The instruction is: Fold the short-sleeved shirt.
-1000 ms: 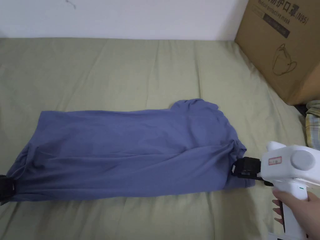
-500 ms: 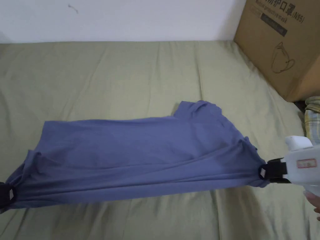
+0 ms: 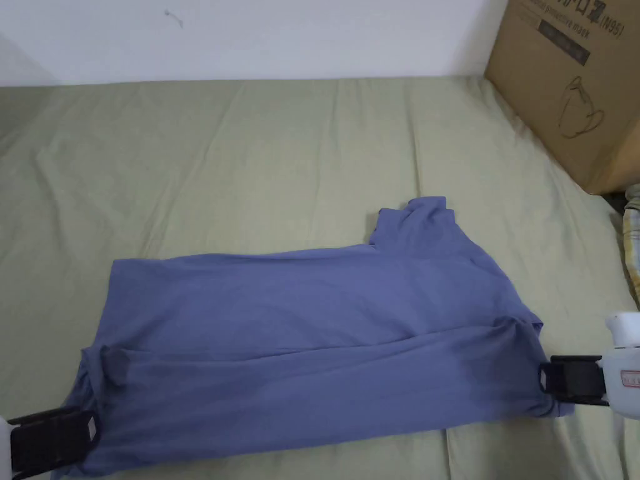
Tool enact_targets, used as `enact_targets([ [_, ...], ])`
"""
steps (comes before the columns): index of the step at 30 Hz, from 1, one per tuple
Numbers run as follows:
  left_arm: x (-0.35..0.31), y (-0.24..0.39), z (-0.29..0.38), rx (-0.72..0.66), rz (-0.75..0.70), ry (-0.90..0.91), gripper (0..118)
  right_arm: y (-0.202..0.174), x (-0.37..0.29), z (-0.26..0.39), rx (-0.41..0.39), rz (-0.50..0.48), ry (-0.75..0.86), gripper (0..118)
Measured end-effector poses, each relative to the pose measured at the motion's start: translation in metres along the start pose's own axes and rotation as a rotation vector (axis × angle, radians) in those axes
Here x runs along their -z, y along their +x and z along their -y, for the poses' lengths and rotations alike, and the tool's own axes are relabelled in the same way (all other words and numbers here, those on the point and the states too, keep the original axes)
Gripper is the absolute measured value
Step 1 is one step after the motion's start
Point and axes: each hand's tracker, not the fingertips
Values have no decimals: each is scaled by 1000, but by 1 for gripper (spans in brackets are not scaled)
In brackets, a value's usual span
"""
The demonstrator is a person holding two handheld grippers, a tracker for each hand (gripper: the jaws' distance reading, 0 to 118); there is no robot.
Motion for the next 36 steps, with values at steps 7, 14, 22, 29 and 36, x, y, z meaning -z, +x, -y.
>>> enact_targets([
  [7,-21,58,-44,187,-90,152,111,-54,-35,-47,-98,-71,160,98],
  [14,-11,91,-108,242,8,192,0,-88,-38,-98,-24,-242,310,1],
  [22,128,52,-220,140,0,-39,5,-95,-12,-128,-83,-252,289,1],
  [29,208,31,-220,124,-26,-132,112,-75,30,-117,-64,-231,165,1],
  [36,183,36,-216,195,-7,-105,1,-56,73,-139,-9,-233,108,1],
])
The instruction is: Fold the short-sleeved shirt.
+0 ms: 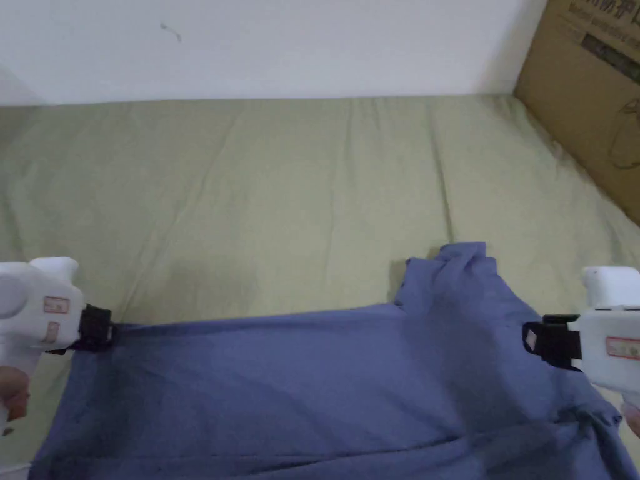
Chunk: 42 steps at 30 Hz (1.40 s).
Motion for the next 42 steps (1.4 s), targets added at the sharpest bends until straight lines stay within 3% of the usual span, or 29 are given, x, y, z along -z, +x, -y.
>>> enact_targets([
  [1,-8,2,0,-18,58,15,1,2,7,-9,5,-4,-4,1],
  [5,-40,11,2,17,69,81,1,19,53,-56,47,-15,-22,1],
  [6,-45,10,2,17,84,84,1,23,66,-68,65,-14,-34,10],
  [7,-49,9,4,12,90,80,1,28,81,-78,104,20,-53,41],
  [8,-53,10,3,9,92,81,1,31,98,-87,110,47,-97,86],
  [9,-56,8,4,5,95,84,1,32,109,-93,124,45,-106,110],
  [15,-63,-3,9,-17,102,82,1,34,165,-106,133,83,-229,108],
  [16,-63,0,8,-17,101,74,1,33,163,-106,140,63,-230,96],
  [17,-62,-2,9,-17,100,66,1,31,158,-106,140,59,-214,72],
  [18,-62,-4,11,-17,99,62,1,28,150,-106,114,84,-193,31],
  [19,-62,-6,12,-18,97,62,1,27,143,-105,93,79,-175,1],
  [29,-123,-14,39,-66,168,93,1,50,-33,-70,109,-20,-8,1],
  [34,-169,-8,83,-11,209,100,1,68,-109,-3,206,-95,-22,1],
  [37,-178,-2,122,60,203,80,1,74,-122,50,220,-90,-81,1],
  [42,-153,-4,186,-14,221,-31,1,79,-104,116,216,-43,-204,1],
])
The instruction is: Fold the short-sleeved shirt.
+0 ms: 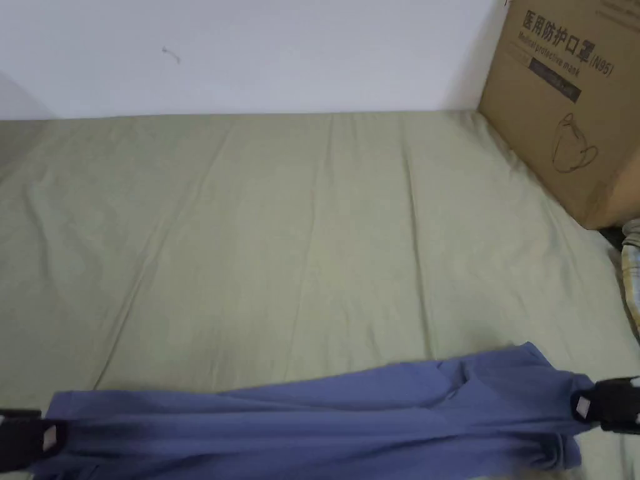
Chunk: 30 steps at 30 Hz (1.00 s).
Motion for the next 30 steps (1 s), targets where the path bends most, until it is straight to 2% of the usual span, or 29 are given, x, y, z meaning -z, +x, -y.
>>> enact_targets([
  [4,20,-3,27,-22,-16,-59,3,-4,17,12,11,43,1,3],
  [5,21,-3,30,-30,-20,-64,6,-9,18,13,4,63,4,11],
  [6,21,-3,31,-34,-27,-66,12,-16,18,12,-25,119,7,38],
  [7,18,-2,32,-33,-42,-60,24,-22,17,12,-66,175,2,67],
  [8,13,0,32,-25,-73,-41,46,-30,15,12,-106,236,13,95],
  [9,8,2,31,-20,-93,-23,88,-38,12,11,-137,282,25,103],
  [10,2,6,29,-15,-101,-3,113,-50,4,10,-170,303,81,103],
  [11,-4,12,28,-11,-118,36,118,-57,-3,9,-191,296,127,103],
  [12,-15,22,28,-9,-128,130,114,-70,-11,9,-202,297,180,103],
  [14,-28,43,25,-35,-177,200,114,-98,-25,14,-182,275,275,103],
  [18,-30,85,21,-15,-246,293,114,-138,-21,18,-117,131,307,102],
  [20,-28,107,19,43,-289,325,104,-163,-15,19,-161,120,321,92],
  [21,-27,116,20,63,-297,350,99,-175,-11,19,-219,162,336,86],
  [22,-24,120,19,84,-289,372,99,-187,-8,19,-271,207,357,86],
  [23,-20,127,19,98,-297,373,71,-198,-3,22,-300,256,376,56],
  [24,-15,132,18,93,-316,357,13,-204,3,21,-314,293,364,1],
  [25,-13,133,20,82,-321,355,0,-208,7,22,-289,279,368,0],
  [27,-8,130,25,59,-231,336,0,-211,13,19,-241,226,355,0],
  [30,-15,115,24,37,-241,325,0,-212,23,18,-217,232,339,0],
])
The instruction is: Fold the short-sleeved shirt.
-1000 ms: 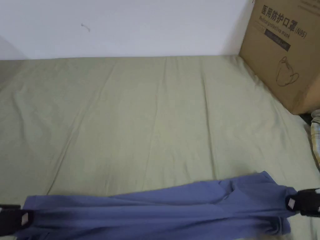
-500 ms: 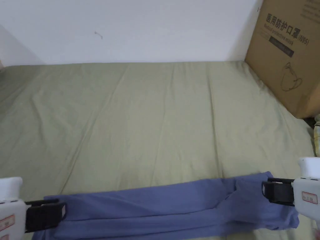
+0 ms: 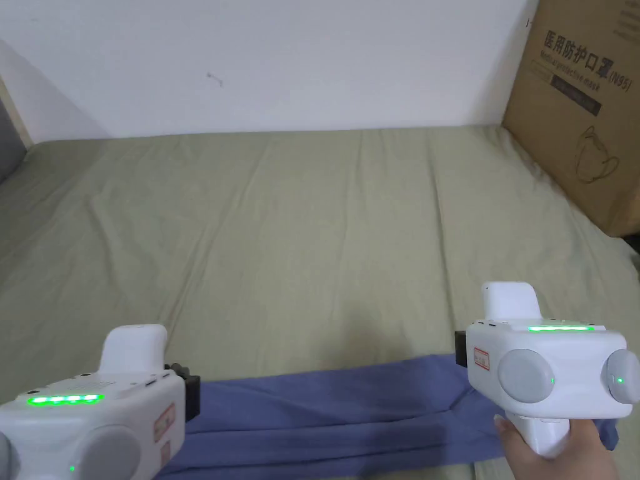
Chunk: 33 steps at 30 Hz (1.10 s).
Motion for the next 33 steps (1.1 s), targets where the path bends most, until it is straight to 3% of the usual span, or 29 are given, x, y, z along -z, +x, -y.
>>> enact_targets([
  [3,8,-62,2,-199,151,-33,0,1,4,1,-7,-1,-20,0],
  [5,20,-128,8,-449,443,-38,0,3,5,3,-13,-16,-48,0],
  [7,38,-175,22,-602,709,-76,3,5,7,7,-14,-25,-66,0],
  [8,40,-186,27,-655,783,-118,13,7,8,8,-11,-32,-76,0],
  [11,52,-208,40,-623,720,-122,104,13,9,12,32,-65,-101,0],
  [12,59,-211,42,-626,706,-136,118,14,9,13,39,-73,-104,0],
  [16,94,-231,56,-776,750,-204,118,12,11,16,-2,-63,-124,0],
  [19,133,-207,68,-772,787,-319,118,11,13,16,-14,-63,-143,0],
  [20,139,-194,75,-780,863,-333,118,12,14,16,-10,-68,-150,0],
  [22,144,-177,68,-778,977,-251,118,12,15,16,-6,-79,-161,0],
  [24,157,-176,73,-847,955,-230,116,12,15,16,-15,-83,-168,0],
  [25,160,-172,73,-863,900,-229,103,12,14,15,-19,-85,-169,0],
  [26,163,-165,70,-828,794,-267,64,12,14,15,-20,-89,-170,0],
  [27,167,-156,69,-691,551,-340,5,13,14,16,-19,-95,-170,0],
  [28,169,-159,75,-664,556,-340,5,13,14,16,-17,-98,-171,0],
  [29,162,-159,64,-737,673,-274,4,13,15,16,-12,-103,-175,0],
  [33,111,-158,38,-438,445,-204,4,12,16,17,1,-130,-184,0],
])
